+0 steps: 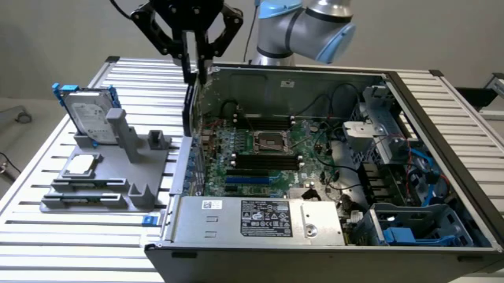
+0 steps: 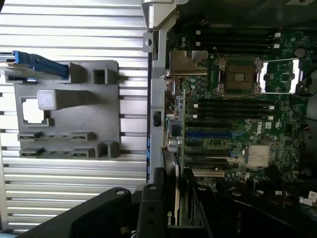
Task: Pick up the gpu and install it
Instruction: 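Pick up the gpu and move the gpu toward the slot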
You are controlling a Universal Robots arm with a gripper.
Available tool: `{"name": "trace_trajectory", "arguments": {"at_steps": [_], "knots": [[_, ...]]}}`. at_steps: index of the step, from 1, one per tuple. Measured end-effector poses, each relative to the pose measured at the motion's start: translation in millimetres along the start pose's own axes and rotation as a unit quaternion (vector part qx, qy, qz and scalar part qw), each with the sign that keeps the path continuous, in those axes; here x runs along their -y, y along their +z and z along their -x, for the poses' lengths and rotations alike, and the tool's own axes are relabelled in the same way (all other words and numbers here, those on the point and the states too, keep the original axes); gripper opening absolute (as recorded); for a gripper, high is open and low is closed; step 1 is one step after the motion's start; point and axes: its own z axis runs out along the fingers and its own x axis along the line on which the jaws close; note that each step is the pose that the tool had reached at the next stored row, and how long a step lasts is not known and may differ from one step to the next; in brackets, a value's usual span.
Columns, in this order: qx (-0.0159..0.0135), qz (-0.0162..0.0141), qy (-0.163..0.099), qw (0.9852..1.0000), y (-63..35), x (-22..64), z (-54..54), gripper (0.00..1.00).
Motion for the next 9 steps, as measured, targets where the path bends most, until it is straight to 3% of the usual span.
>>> {"name": "trace_trajectory", "arguments": {"at_steps": [9], "knots": [[0.0000, 0.0000, 0.000, 1.0000, 2.1, 6.4, 41.0, 0.27]]}}
